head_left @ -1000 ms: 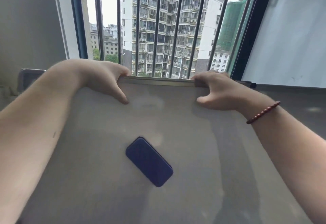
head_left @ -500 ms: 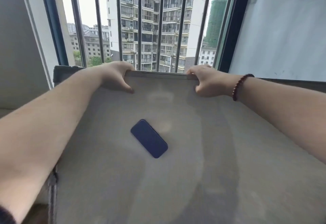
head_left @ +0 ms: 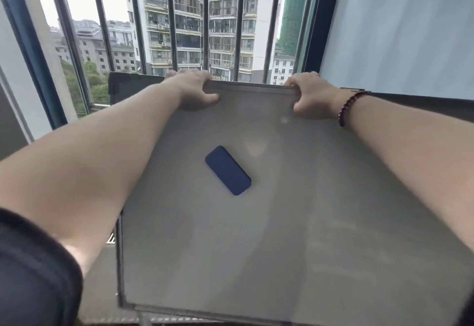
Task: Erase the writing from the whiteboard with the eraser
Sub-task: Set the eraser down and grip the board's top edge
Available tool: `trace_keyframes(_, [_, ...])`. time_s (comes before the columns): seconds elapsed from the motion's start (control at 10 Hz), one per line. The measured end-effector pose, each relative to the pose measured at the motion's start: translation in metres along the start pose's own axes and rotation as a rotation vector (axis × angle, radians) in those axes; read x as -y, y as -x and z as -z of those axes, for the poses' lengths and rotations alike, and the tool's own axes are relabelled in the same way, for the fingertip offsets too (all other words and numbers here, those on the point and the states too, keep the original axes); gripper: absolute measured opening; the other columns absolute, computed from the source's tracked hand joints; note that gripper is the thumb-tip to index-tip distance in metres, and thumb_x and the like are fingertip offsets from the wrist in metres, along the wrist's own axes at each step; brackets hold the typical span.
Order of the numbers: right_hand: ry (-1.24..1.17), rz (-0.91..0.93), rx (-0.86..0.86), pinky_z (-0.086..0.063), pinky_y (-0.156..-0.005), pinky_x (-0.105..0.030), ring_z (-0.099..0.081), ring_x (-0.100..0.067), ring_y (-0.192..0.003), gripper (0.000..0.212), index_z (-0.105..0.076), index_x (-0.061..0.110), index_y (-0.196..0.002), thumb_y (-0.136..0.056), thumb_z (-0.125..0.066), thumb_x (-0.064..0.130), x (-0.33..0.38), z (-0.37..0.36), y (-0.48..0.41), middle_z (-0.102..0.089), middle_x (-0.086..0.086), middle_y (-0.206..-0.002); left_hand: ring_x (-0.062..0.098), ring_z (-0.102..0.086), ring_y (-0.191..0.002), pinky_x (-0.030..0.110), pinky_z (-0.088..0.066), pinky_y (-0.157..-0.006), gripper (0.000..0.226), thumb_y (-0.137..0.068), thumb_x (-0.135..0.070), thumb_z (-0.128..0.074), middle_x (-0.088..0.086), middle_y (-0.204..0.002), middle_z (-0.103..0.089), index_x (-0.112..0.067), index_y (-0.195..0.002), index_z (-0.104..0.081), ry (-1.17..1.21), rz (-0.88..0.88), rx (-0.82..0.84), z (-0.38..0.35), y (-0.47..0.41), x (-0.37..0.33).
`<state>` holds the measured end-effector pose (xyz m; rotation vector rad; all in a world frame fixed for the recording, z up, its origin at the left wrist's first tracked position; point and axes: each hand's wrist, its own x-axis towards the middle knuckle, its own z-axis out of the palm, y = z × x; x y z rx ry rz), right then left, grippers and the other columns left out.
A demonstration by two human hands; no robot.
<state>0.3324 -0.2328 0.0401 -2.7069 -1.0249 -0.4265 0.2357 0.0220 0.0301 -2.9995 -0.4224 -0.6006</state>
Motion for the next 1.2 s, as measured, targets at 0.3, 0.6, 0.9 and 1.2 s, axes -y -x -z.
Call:
trace_keyframes(0.3, [-0.088, 0.108, -0.036, -0.039, -0.1, -0.026, -0.05, -0.026, -0.123, 0.055, -0.053, 0.008, -0.13, -0.076, -0.058, 0.001, 0.024, -0.004, -0.018, -0.054, -0.013, -0.134, 0.036, -0.036, -0.13, 0.053, -0.025, -0.104, 0.065, -0.093, -0.061, -0.025, 0.02, -0.139, -0.046, -0.013, -0.132, -0.044, -0.123, 0.077, -0.165, -0.008, 0.014, 0.029])
trace_keyframes(0.6, [-0.1, 0.133, -0.005, -0.034, -0.114, -0.036, -0.043, -0.027, -0.133, 0.06, -0.048, 0.008, -0.136, -0.078, -0.06, 0.002, 0.039, -0.008, -0.025, -0.047, -0.014, -0.143, 0.034, -0.027, -0.132, 0.053, -0.019, -0.105, 0.062, -0.093, -0.062, -0.024, 0.014, -0.145, -0.036, -0.019, -0.136, -0.037, -0.109, 0.069, -0.091, -0.013, 0.018, 0.056])
trace_keyframes(0.9, [-0.113, 0.07, -0.022, -0.03, -0.115, -0.038, -0.036, -0.028, -0.137, 0.061, -0.048, 0.013, -0.137, -0.077, -0.055, 0.001, 0.016, -0.011, -0.025, -0.047, -0.011, -0.144, 0.038, -0.017, -0.138, 0.051, -0.014, -0.109, 0.066, -0.091, -0.062, -0.025, 0.016, -0.148, -0.028, -0.018, -0.141, -0.029, -0.022, 0.091, -0.019, -0.016, -0.001, 0.033])
trace_keyframes(1.2, [-0.199, 0.022, -0.332, -0.026, -0.107, -0.034, -0.027, -0.026, -0.141, 0.064, -0.038, 0.014, -0.144, -0.083, -0.056, 0.012, 0.025, -0.038, 0.014, -0.041, -0.006, -0.149, 0.027, -0.028, -0.117, 0.041, -0.021, -0.097, 0.028, -0.087, -0.042, -0.046, 0.002, -0.109, -0.03, -0.025, -0.109, -0.042, 0.306, 0.117, -0.362, -0.01, 0.037, 0.019])
